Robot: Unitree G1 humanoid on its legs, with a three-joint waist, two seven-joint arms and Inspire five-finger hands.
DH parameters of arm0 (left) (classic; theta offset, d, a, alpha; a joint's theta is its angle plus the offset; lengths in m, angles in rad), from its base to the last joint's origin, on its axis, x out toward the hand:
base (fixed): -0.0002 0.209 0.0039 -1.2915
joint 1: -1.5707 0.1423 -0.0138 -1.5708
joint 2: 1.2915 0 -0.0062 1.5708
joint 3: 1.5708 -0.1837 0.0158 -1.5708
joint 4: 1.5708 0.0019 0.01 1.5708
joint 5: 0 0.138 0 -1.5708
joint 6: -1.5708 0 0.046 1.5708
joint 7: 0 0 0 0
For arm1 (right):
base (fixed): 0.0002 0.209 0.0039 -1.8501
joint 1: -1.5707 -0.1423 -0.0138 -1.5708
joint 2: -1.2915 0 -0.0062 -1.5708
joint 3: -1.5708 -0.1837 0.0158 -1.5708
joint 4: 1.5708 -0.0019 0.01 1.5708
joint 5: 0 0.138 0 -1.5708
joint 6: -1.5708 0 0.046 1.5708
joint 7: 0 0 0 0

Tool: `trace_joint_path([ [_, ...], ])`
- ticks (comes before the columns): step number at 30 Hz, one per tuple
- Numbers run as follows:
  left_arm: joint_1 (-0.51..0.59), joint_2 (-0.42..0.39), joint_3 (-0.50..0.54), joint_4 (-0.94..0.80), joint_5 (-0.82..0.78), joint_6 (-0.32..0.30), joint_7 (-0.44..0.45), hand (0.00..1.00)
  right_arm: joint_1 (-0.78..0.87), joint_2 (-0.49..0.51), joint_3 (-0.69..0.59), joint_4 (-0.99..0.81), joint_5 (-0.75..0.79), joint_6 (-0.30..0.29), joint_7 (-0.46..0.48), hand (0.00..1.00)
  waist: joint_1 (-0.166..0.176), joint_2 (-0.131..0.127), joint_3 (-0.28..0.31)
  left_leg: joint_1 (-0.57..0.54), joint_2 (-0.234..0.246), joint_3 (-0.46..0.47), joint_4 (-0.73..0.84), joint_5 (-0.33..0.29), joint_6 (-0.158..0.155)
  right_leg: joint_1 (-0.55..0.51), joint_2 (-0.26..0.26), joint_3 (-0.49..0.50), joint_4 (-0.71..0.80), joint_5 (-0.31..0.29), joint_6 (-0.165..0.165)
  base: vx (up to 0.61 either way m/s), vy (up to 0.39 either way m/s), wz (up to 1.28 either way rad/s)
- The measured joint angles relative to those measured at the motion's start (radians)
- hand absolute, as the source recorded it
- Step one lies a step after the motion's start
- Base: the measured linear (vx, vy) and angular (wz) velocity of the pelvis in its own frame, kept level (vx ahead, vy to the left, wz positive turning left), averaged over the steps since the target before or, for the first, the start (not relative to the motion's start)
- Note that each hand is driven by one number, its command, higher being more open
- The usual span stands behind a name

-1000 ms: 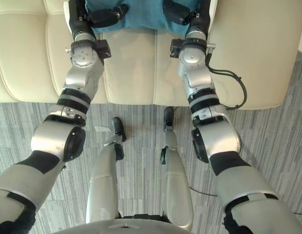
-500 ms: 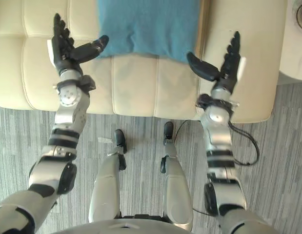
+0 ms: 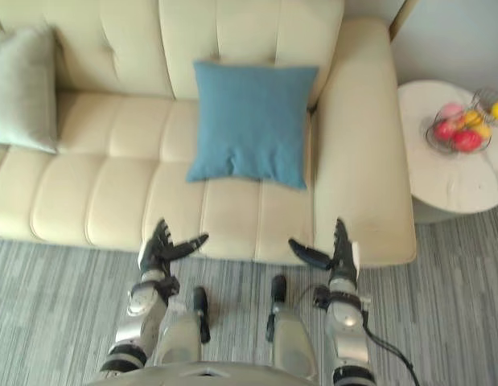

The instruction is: Pick up cushions and gather them together orderly.

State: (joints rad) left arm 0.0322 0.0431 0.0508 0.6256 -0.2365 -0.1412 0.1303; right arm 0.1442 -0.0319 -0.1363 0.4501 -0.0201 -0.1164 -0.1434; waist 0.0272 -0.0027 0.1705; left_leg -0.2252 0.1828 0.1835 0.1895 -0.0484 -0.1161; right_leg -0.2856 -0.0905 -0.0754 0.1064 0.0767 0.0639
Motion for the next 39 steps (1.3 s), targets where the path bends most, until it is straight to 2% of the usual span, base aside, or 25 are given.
trace_joint_path([
  [2,0.012,0.003,0.01,0.094,0.051,0.011,-0.015,1.0,-0.001,0.0,-0.002,0.124,0.0,0.008,0.011,1.0,-0.001,0.009,-0.035,0.045,-0.002,0.002,-0.027,0.001,-0.003,0.044,0.002,-0.002,-0.025,0.0,0.001,0.04,0.029,0.0],
  [3,0.012,0.003,0.01,0.094,0.051,0.011,-0.015,1.0,-0.001,0.0,-0.002,0.124,0.0,0.008,0.011,1.0,-0.001,0.009,-0.035,0.045,-0.002,0.002,-0.027,0.001,-0.003,0.044,0.002,-0.002,-0.025,0.0,0.001,0.03,0.026,-0.02],
  [6,0.022,0.014,0.014,0.215,0.134,0.016,-0.031,1.0,-0.004,0.003,-0.042,0.278,0.001,0.02,0.023,1.0,-0.001,0.012,-0.063,0.105,-0.009,0.007,-0.062,0.002,-0.004,0.106,0.002,-0.001,-0.067,0.007,0.01,0.01,0.009,-0.01],
  [9,0.034,0.023,0.043,0.303,0.172,0.028,-0.038,1.0,-0.008,0.003,-0.103,0.387,0.006,0.028,0.025,1.0,-0.002,-0.001,-0.079,0.145,-0.014,0.018,-0.076,-0.006,-0.009,0.147,0.0,0.01,-0.098,0.015,0.017,0.04,0.031,-0.09],
  [15,0.038,0.046,0.059,0.359,0.218,0.045,-0.042,1.0,-0.011,0.004,-0.139,0.44,0.062,0.045,0.026,1.0,-0.002,-0.026,-0.092,0.174,-0.017,0.057,-0.072,-0.018,-0.012,0.154,0.001,0.049,-0.1,0.027,0.02,0.01,0.033,-0.19],
  [18,0.031,0.034,0.059,0.36,0.239,0.047,-0.042,1.0,-0.027,0.006,-0.134,0.44,0.066,0.047,0.025,1.0,-0.001,-0.025,-0.088,0.154,-0.002,0.091,0.009,-0.062,-0.002,0.13,0.006,0.064,-0.059,0.034,0.016,-0.11,0.041,-0.38],
  [20,0.014,0.022,0.061,0.357,0.246,0.047,-0.042,1.0,-0.04,0.007,-0.123,0.44,0.072,0.047,0.024,1.0,0.006,-0.024,-0.088,0.127,0.01,0.107,0.028,-0.073,0.031,0.111,0.009,0.052,-0.073,0.082,0.03,-0.19,0.006,-0.39],
  [21,0.002,0.003,0.096,0.355,0.247,0.047,-0.044,1.0,-0.061,0.022,-0.126,0.44,0.079,0.053,0.024,1.0,0.017,-0.019,-0.08,0.108,0.034,0.127,0.045,-0.067,0.023,0.043,0.003,-0.014,0.117,-0.03,0.009,-0.17,-0.053,-0.21],
  [22,-0.003,0.004,0.098,0.349,0.247,0.052,-0.043,1.0,-0.044,0.042,-0.126,0.444,0.082,0.057,0.024,1.0,0.017,-0.032,-0.081,0.101,0.033,0.114,0.071,-0.065,0.021,-0.009,-0.033,-0.087,0.449,-0.191,-0.006,-0.13,-0.063,-0.04],
  [24,0.0,0.008,0.102,0.336,0.247,0.054,-0.042,1.0,-0.04,0.055,-0.126,0.457,0.082,0.059,0.025,1.0,0.016,-0.051,-0.084,0.087,0.026,0.104,0.104,-0.072,0.024,-0.011,-0.055,-0.105,0.543,-0.227,0.021,-0.02,-0.091,0.17],
  [25,-0.004,0.006,0.125,0.331,0.247,0.056,-0.043,1.0,-0.04,0.064,-0.136,0.465,0.082,0.06,0.025,1.0,0.02,-0.071,-0.089,0.049,0.022,0.091,0.149,-0.085,0.02,-0.025,-0.046,-0.132,0.519,-0.218,0.037,-0.06,-0.106,-0.07],
  [26,0.0,-0.003,0.128,0.332,0.248,0.057,-0.043,1.0,-0.048,0.067,-0.138,0.465,0.082,0.059,0.024,1.0,0.035,-0.05,-0.104,0.027,0.029,0.08,0.125,-0.079,0.029,0.0,-0.018,-0.13,0.426,-0.226,0.042,-0.14,-0.094,-0.38],
  [27,0.0,-0.012,0.128,0.331,0.247,0.056,-0.044,1.0,-0.07,0.075,-0.138,0.465,0.082,0.059,0.021,1.0,0.053,-0.06,-0.097,0.013,0.032,0.104,0.097,-0.036,0.017,0.007,-0.021,-0.115,0.464,-0.295,0.029,-0.13,-0.117,-0.22],
  [28,-0.008,-0.001,0.123,0.325,0.247,0.063,-0.044,1.0,-0.069,0.082,-0.134,0.466,0.082,0.059,0.019,1.0,0.048,-0.082,-0.098,-0.002,0.01,0.098,0.105,-0.022,0.018,0.049,-0.028,-0.108,0.417,-0.341,0.001,-0.12,-0.136,-0.11],
  [29,-0.018,0.002,0.122,0.325,0.247,0.063,-0.044,1.0,-0.071,0.079,-0.134,0.468,0.082,0.062,0.018,1.0,0.053,-0.079,-0.089,-0.014,0.008,0.097,0.114,-0.018,0.016,0.067,-0.012,-0.103,0.355,-0.351,-0.037,-0.13,-0.098,0.12],
  [31,-0.011,-0.027,0.121,0.325,0.247,0.063,-0.043,1.0,-0.079,0.067,-0.133,0.463,0.082,0.059,0.005,1.0,0.064,-0.01,-0.09,-0.034,0.057,0.07,0.084,0.018,0.016,0.121,0.061,-0.129,0.188,-0.243,-0.057,-0.15,-0.036,0.0],
  [33,-0.008,-0.036,0.113,0.322,0.247,0.064,-0.044,1.0,-0.073,0.067,-0.129,0.463,0.082,0.059,-0.006,1.0,0.065,0.002,-0.083,-0.03,0.063,0.057,0.052,0.052,0.011,0.147,0.077,-0.146,0.131,-0.203,-0.063,-0.13,-0.008,0.16],
  [35,-0.015,-0.029,0.084,0.317,0.248,0.064,-0.043,1.0,-0.07,0.069,-0.114,0.465,0.082,0.06,-0.014,1.0,0.064,-0.005,-0.074,-0.034,0.061,0.045,0.031,0.087,0.005,0.148,0.078,-0.17,0.122,-0.185,-0.07,-0.14,0.018,0.23],
  [37,-0.017,-0.027,0.074,0.316,0.25,0.063,-0.044,1.0,-0.066,0.07,-0.108,0.465,0.081,0.061,-0.014,1.0,0.063,-0.009,-0.072,-0.037,0.055,0.032,0.034,0.092,0.01,0.147,0.067,-0.187,0.125,-0.18,-0.075,-0.12,0.04,0.2],
  [38,-0.021,-0.028,0.074,0.315,0.252,0.064,-0.044,1.0,-0.063,0.07,-0.109,0.465,0.081,0.061,-0.014,1.0,0.056,-0.014,-0.068,-0.048,0.058,0.025,0.07,0.073,0.03,0.144,0.053,-0.2,0.133,-0.18,-0.077,-0.13,0.079,0.3],
  [39,-0.024,-0.031,0.071,0.308,0.27,0.063,-0.044,1.0,-0.06,0.07,-0.109,0.467,0.081,0.062,-0.014,1.0,0.052,-0.02,-0.064,-0.071,0.055,0.025,0.192,0.009,0.066,0.144,0.031,-0.218,0.15,-0.18,-0.078,-0.09,0.122,0.28],
])
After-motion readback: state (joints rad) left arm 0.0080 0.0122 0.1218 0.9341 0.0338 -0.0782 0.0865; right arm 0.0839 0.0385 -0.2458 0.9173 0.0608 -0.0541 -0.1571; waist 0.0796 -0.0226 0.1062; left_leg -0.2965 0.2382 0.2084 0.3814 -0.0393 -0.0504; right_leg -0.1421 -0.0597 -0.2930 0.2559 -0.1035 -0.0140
